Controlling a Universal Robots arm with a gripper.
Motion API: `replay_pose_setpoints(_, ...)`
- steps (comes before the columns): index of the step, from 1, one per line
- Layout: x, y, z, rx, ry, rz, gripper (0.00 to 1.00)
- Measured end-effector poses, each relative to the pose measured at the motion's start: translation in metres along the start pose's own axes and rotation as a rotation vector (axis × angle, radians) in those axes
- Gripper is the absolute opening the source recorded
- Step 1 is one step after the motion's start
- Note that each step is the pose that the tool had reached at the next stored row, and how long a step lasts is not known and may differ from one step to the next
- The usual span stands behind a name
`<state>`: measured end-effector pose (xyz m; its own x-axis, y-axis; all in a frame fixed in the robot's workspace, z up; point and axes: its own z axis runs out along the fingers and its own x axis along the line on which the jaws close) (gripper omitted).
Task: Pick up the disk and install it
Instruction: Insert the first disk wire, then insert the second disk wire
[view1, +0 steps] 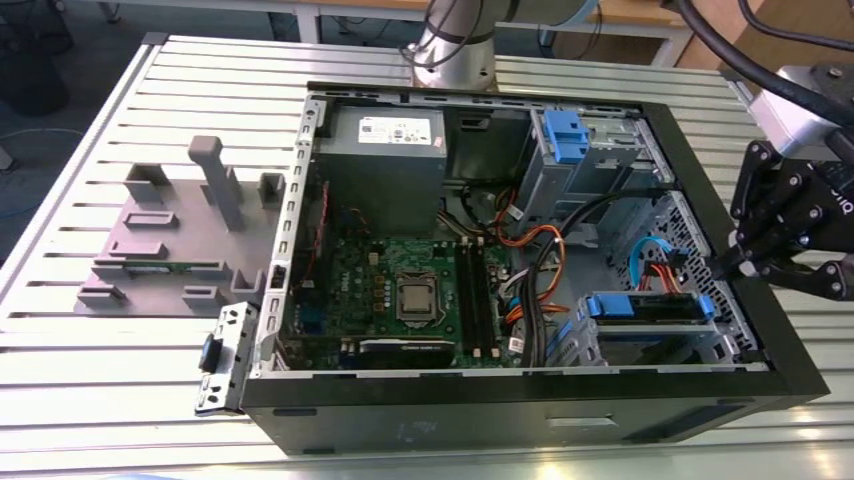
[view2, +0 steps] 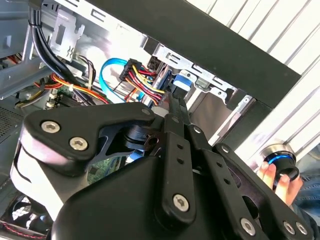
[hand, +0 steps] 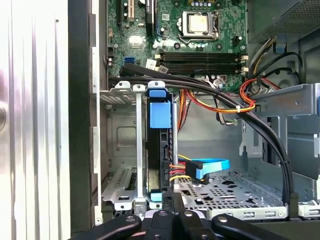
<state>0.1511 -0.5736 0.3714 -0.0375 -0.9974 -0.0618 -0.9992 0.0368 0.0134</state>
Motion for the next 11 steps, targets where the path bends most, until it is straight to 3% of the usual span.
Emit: replay_pose_setpoints(11,-0.0001,0.0000,-0.0004,0.0000,0.0002,0.000,0.11)
